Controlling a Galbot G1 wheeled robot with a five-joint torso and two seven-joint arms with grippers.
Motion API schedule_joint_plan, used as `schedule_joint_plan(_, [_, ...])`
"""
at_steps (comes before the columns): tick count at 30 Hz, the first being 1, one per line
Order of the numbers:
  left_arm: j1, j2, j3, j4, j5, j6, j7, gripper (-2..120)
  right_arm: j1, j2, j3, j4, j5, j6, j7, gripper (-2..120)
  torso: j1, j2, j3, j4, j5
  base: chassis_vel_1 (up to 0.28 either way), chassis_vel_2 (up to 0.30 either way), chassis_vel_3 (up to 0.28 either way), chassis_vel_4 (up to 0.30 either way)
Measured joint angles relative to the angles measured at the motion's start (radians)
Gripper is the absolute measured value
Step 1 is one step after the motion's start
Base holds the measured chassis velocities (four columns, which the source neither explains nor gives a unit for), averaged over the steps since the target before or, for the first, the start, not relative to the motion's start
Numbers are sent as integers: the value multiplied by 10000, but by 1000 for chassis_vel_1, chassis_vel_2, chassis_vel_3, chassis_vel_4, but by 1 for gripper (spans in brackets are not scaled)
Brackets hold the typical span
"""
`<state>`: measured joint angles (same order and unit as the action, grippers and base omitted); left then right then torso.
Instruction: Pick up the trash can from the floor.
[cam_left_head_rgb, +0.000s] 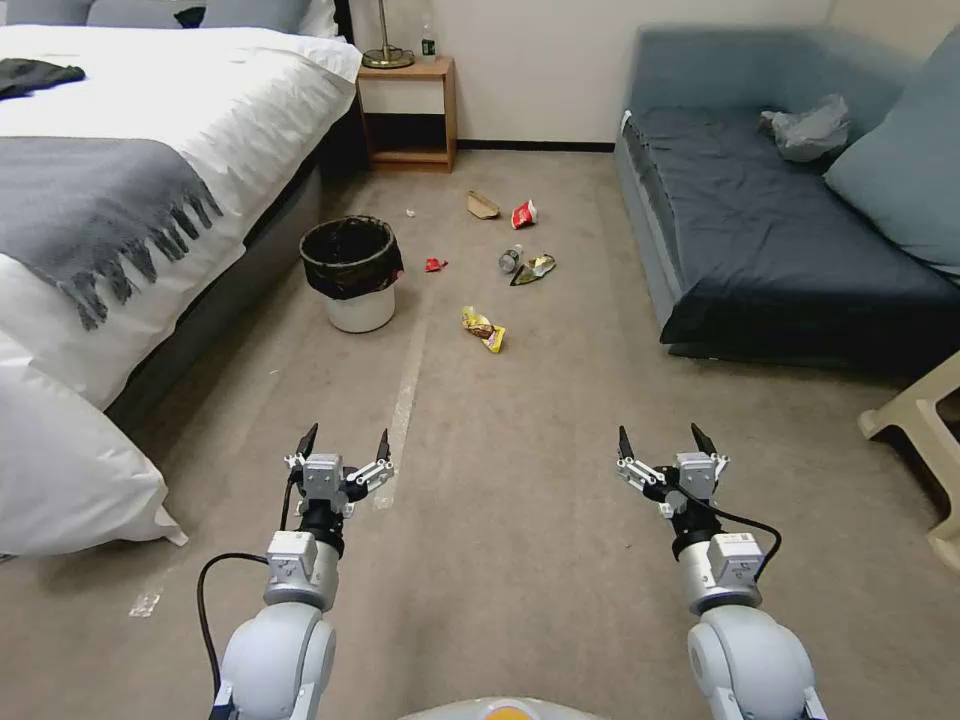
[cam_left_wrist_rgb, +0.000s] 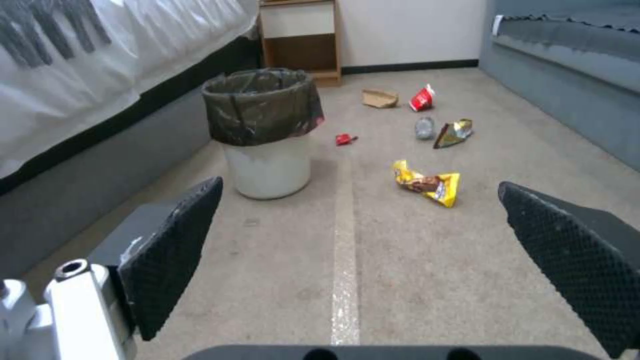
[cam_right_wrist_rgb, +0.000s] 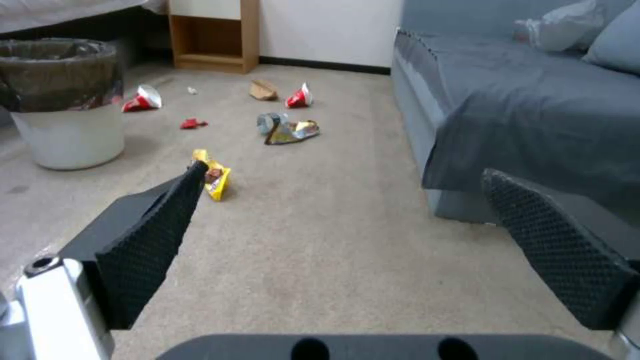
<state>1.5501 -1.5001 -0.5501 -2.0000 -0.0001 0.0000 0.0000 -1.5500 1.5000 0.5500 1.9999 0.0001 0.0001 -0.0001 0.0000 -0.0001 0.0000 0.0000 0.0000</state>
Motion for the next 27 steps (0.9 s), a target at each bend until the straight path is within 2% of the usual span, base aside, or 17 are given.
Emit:
schedule_joint_plan(17, [38,-1,-25,0,-44,-25,-35,100,-59,13,15,10,8,3,-49,100,1,1,0,-2,0,0,0,0,0])
schedule_joint_plan(19, [434,-25,-366,-64,-460,-293,-481,100,-476,141,159,157,113,128,-398,100,0,1,0,-1,-3,0,0,0,0])
schedule_joint_plan(20, [867,-51,-749,-178,-913,-591,-993,100,-943,287,309,301,238,266,-779,100,0,1,0,-1,1,0,0,0,0])
schedule_joint_plan(21, [867,-51,-749,-178,-913,-591,-993,100,-943,287,309,301,238,266,-779,100,0,1,0,-1,1,0,0,0,0])
schedule_joint_plan(22, [1373,-85,-1183,-304,-1444,-948,-1584,100,-1444,445,475,473,375,433,-1199,100,0,1,-1,1,-1,0,0,0,0])
schedule_joint_plan(23, [1373,-85,-1183,-304,-1444,-948,-1584,100,-1444,445,475,473,375,433,-1199,100,0,1,-1,1,-1,0,0,0,0])
schedule_joint_plan(24, [1859,-118,-1607,-414,-1954,-1290,-2149,100,-1963,609,644,638,510,595,-1633,100,-1,1,-1,1,-2,0,0,0,0])
schedule_joint_plan(25, [2114,-133,-1830,-478,-2221,-1459,-2461,100,-2259,698,744,738,590,686,-1882,100,0,1,-1,3,-1,0,0,0,0])
schedule_joint_plan(26, [2114,-133,-1830,-478,-2221,-1459,-2461,100,-2259,698,744,738,590,686,-1882,100,0,1,-1,3,-1,0,0,0,0])
schedule_joint_plan(27, [2339,-148,-2037,-528,-2454,-1622,-2727,100,-2703,835,895,888,714,830,-2256,100,0,1,-1,10,5,0,0,0,0])
